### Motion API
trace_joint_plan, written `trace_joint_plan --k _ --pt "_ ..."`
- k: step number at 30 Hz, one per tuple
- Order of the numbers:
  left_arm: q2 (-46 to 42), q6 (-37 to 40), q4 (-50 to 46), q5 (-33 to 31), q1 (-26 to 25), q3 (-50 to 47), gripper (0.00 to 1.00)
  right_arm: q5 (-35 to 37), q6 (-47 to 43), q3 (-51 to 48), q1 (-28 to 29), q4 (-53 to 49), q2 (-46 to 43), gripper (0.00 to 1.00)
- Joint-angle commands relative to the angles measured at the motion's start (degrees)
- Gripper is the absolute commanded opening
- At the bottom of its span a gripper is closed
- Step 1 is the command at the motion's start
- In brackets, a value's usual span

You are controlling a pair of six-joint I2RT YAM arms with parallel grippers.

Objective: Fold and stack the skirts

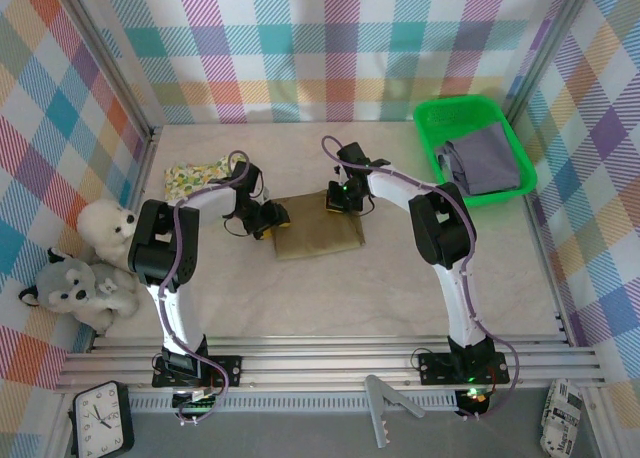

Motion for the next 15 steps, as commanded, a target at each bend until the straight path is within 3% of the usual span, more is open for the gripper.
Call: trace_joint_plan --k 1,10,15 --pt "2.2 -0.6 3.3 2.6 -0.9 0.3 0.45 0.6 0.6 -1.7 -0.2 -2.4 2.5 0.04" --pt "1.3 0.4 -0.4 -4.3 -1.4 0.9 0.00 0.1 1.0 -2.1 -0.1 -1.7 2.4 0.04" --pt "0.9 2.8 -5.2 -11.2 -3.7 3.6 0.00 -1.7 1.6 -3.4 -0.2 0.9 -0.4 0.07"
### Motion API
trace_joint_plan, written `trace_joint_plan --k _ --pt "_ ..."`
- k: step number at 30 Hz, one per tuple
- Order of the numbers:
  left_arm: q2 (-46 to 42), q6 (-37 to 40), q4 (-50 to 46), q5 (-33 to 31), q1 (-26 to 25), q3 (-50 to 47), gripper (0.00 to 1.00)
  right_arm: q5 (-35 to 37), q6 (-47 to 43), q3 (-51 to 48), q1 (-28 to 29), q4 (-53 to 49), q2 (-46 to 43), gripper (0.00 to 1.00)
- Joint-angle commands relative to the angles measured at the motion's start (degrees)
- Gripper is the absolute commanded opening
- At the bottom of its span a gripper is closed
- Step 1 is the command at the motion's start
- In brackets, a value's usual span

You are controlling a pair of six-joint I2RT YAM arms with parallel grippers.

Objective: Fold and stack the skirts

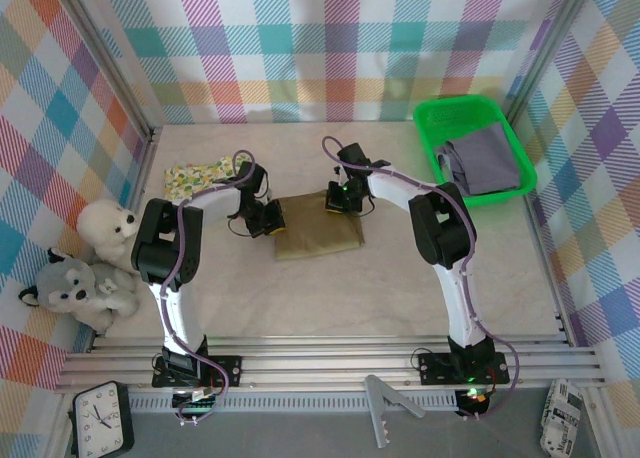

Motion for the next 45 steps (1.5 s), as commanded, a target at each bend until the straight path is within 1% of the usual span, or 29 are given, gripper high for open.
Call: trace_joint_plan --k 1,3,4,5,6,7,8,12,14,17,21,26,29,32,36,38,42,43,45 --pt "0.0 2.9 -6.3 -9.4 -2.6 3.3 0.00 -0.2 1.1 -2.7 -0.2 0.0 -1.3 0.08" --pt "0.1 4.1 -10.3 -15.8 -4.0 6.0 0.00 0.3 1.5 -3.9 -0.3 1.7 -4.1 0.20" --pt "0.1 4.8 -12.5 -19.4 -4.7 7.7 0.00 0.5 1.8 -4.7 -0.5 2.8 -5.7 0.30" --pt "0.1 5.5 -14.6 -23.2 -5.5 9.5 0.00 1.0 2.0 -5.5 -0.7 3.9 -7.7 0.42" --pt "0.3 6.4 -16.7 -27.1 -6.3 11.3 0.00 1.9 2.2 -6.3 -0.9 4.7 -9.5 0.48" --pt "0.3 7.4 -18.6 -30.7 -7.2 13.2 0.00 2.8 2.3 -6.9 -1.1 5.2 -10.9 0.66" --pt "0.6 8.7 -20.9 -34.9 -8.2 15.5 0.00 3.6 2.2 -7.4 -1.5 5.5 -12.4 0.99" --pt "3.1 13.7 -28.9 -50.5 -11.0 25.1 0.00 5.3 2.5 -8.8 -3.1 5.0 -16.7 0.99" --pt "4.6 15.9 -31.8 -56.4 -11.5 29.2 0.00 5.8 2.8 -9.4 -3.8 4.5 -18.1 0.99" --pt "6.4 19.4 -34.7 -63.4 -11.6 34.8 0.00 6.1 3.0 -10.1 -4.4 3.9 -19.4 0.99" --pt "7.8 24.9 -37.4 -70.3 -11.6 43.1 0.00 6.6 2.8 -9.6 -4.8 1.3 -19.1 0.99" --pt "10.3 30.4 -41.2 -75.0 -11.3 53.7 0.00 6.8 3.3 -10.2 -4.8 0.8 -19.0 0.99" --pt "11.6 33.2 -44.1 -73.3 -10.4 59.3 0.00 6.9 3.3 -10.3 -4.9 0.5 -19.0 0.99" --pt "12.3 35.4 -47.5 -69.8 -9.3 65.4 0.00 7.1 3.2 -10.2 -4.9 0.3 -19.0 0.99" --pt "10.6 36.4 -50.2 -60.9 -5.9 70.3 0.00 7.2 2.9 -9.9 -4.9 -0.1 -19.1 0.99" --pt "9.0 37.0 -49.7 -56.8 -3.4 70.4 0.00 7.2 2.9 -9.8 -5.0 -0.1 -19.0 0.99" --pt "7.1 37.9 -50.9 -42.5 3.8 68.6 0.00 7.0 3.2 -9.8 -4.9 -0.2 -18.9 0.99" --pt "6.6 38.1 -50.2 -40.9 5.4 67.1 0.00 6.9 3.3 -9.8 -4.9 -0.2 -18.8 0.99" --pt "5.2 38.2 -45.7 -40.3 9.8 61.5 0.00 6.7 3.4 -9.8 -5.0 -0.2 -18.7 0.99"
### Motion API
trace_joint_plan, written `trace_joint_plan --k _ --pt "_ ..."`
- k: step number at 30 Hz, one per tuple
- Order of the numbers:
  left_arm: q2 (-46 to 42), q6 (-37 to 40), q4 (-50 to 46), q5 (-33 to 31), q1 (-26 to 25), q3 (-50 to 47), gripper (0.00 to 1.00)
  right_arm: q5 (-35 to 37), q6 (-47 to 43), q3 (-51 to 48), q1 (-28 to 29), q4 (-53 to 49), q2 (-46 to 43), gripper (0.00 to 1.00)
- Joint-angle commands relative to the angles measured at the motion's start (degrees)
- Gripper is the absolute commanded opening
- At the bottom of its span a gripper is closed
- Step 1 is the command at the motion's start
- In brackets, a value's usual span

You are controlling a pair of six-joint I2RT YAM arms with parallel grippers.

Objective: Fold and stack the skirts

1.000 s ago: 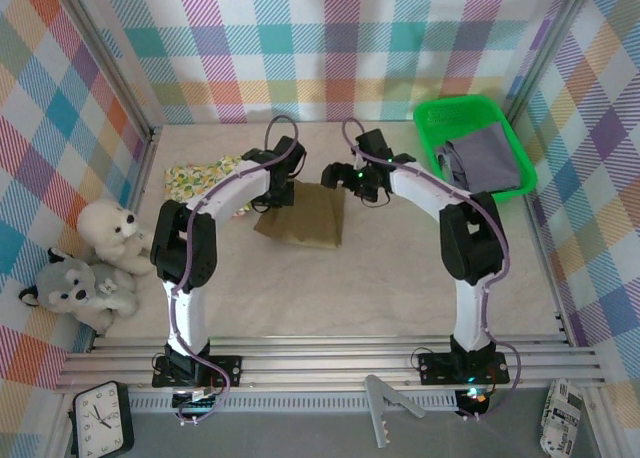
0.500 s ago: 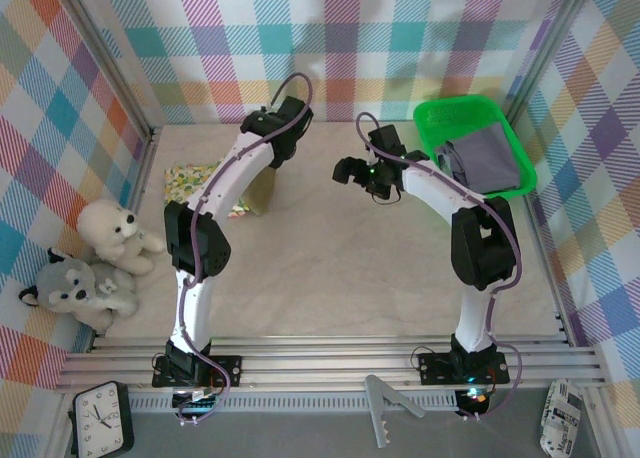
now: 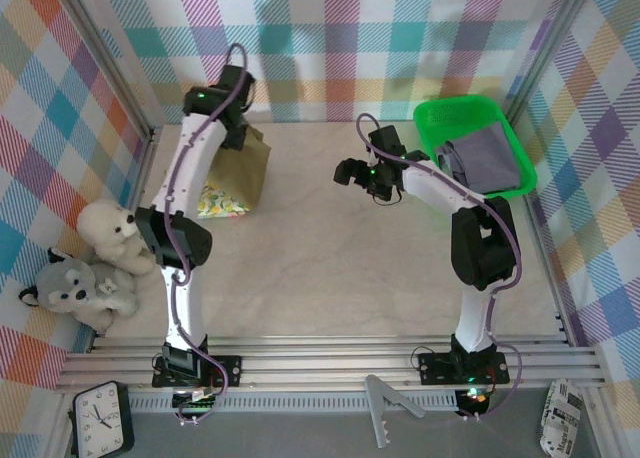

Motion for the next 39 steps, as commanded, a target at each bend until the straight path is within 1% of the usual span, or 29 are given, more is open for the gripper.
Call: trace_joint_plan --k 1,4,8,12,14,15,17,19,21,22,23,25,26,27,30,31,34,35,39 --pt "-4.6 1.3 3.1 9.1 7.6 -5.9 0.00 -0.2 0.8 0.2 0.1 -0.9 0.2 0.99" --pt "-3.6 1.5 4.6 17.4 14.3 -8.4 0.00 -0.2 0.5 0.5 0.1 -1.7 0.3 0.99" --pt "-2.6 4.6 9.2 21.9 20.0 -15.3 0.00 0.5 -0.1 1.0 0.1 -2.7 0.3 0.99" --pt "-2.0 6.0 13.1 28.2 25.0 -21.9 0.00 0.8 -0.2 2.1 0.1 -4.1 0.8 0.99" --pt "-2.2 6.2 16.0 30.6 26.6 -25.2 0.00 1.1 -0.6 2.8 0.1 -4.8 1.1 0.99" --pt "-2.0 6.4 16.7 31.7 27.1 -25.9 0.10 1.5 -0.8 3.2 0.1 -5.1 1.1 0.99" --pt "-0.6 5.8 16.9 31.2 27.4 -24.8 0.38 2.3 -1.1 3.6 0.1 -5.7 0.8 0.99" --pt "0.8 2.7 16.8 27.9 27.3 -22.2 0.56 2.8 -1.5 3.1 0.1 -5.1 -0.3 0.99" --pt "0.8 -0.6 16.8 26.5 27.3 -20.2 0.64 4.1 -1.5 1.1 0.1 -3.2 -2.7 0.99" --pt "-0.1 -3.5 17.8 25.5 27.3 -19.8 0.70 5.4 -1.5 -0.2 0.0 -2.0 -4.0 0.99" --pt "-1.3 -6.4 18.3 25.8 27.2 -19.9 0.76 7.3 -1.4 -1.7 0.1 -0.9 -5.5 0.99" --pt "-4.8 -11.5 20.3 27.1 26.6 -21.7 0.91 11.8 -1.6 -4.6 -0.3 1.2 -8.6 0.99" --pt "-6.7 -13.6 22.2 28.6 25.8 -23.8 0.95 13.3 -1.7 -6.0 -0.8 2.2 -10.3 0.99" --pt "-8.7 -16.3 24.0 28.6 24.9 -26.0 1.00 14.5 -1.6 -7.2 -1.5 2.9 -11.6 0.99" --pt "-11.7 -23.0 26.6 29.9 22.3 -30.6 1.00 15.3 -1.5 -8.8 -3.6 3.6 -13.7 0.99" --pt "-11.6 -25.0 26.6 30.5 21.7 -31.4 1.00 15.6 -1.7 -8.9 -4.0 3.5 -14.0 0.99" --pt "-9.8 -29.6 27.0 35.0 20.6 -32.7 1.00 17.8 -3.2 -8.7 -5.5 2.3 -15.0 0.99" --pt "-8.9 -30.3 27.7 36.5 20.1 -33.0 1.00 18.3 -3.7 -8.8 -6.5 2.0 -15.5 0.99" --pt "-2.4 -29.6 26.8 36.1 18.4 -29.3 1.00 16.7 -4.5 -8.9 -10.3 0.7 -16.9 0.99"
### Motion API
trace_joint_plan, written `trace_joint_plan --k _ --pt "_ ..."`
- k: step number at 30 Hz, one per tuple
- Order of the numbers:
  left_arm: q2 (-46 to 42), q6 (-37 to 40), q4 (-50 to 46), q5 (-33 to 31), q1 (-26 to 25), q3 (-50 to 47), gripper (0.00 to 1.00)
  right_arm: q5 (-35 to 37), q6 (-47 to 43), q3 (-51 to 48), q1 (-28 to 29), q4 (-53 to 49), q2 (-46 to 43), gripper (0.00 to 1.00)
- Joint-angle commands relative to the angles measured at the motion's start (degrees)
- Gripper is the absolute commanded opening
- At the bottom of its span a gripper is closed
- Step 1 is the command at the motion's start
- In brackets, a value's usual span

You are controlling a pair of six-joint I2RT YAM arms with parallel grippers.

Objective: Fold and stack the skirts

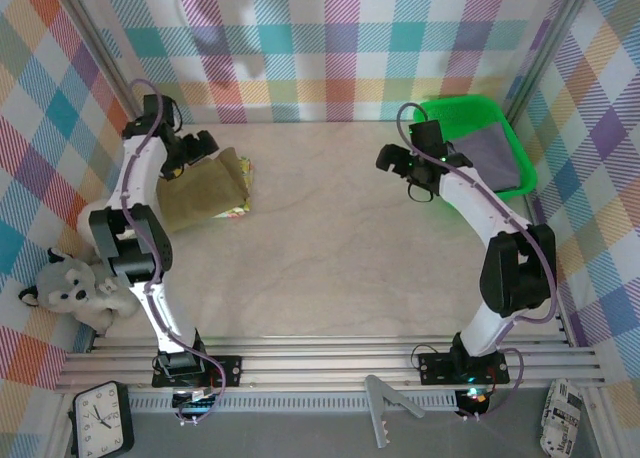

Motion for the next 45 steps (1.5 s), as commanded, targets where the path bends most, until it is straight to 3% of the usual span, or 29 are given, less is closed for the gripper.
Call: trace_joint_plan --k 1,8,11,15,24,28,31,41,45 --pt "7.1 -2.8 0.3 2.6 -0.9 2.9 1.00 0.7 -2.2 -0.8 -2.2 -1.2 -2.8 0.99" --pt "18.3 2.5 -0.5 6.5 -1.7 10.8 1.00 -0.3 -4.8 -1.9 -5.0 -3.0 -3.5 0.99" --pt "20.8 6.9 -0.9 5.7 -2.6 12.1 1.00 -2.1 -8.5 0.6 -8.1 -5.9 -1.9 0.99" --pt "22.2 10.6 -2.8 6.5 -3.0 14.3 1.00 0.8 -13.7 5.3 -13.1 -10.5 2.6 0.99" --pt "8.9 8.3 -0.9 11.8 -3.3 12.3 1.00 1.7 -17.3 21.5 -22.7 -19.7 17.5 0.99" --pt "1.4 5.9 2.2 13.1 -3.7 7.2 1.00 -8.2 -18.8 26.9 -23.1 -22.1 22.2 0.99" --pt "-3.6 4.1 4.2 13.7 -3.7 2.4 1.00 -13.8 -18.3 26.3 -23.1 -20.6 22.0 0.99" --pt "-17.0 2.2 6.8 14.9 -3.7 -12.0 1.00 -20.6 -16.2 17.8 -23.0 -14.5 16.2 1.00" --pt "-19.9 2.2 6.8 14.0 -3.7 -15.8 1.00 -21.8 -15.1 19.9 -23.0 -16.2 19.9 0.92"
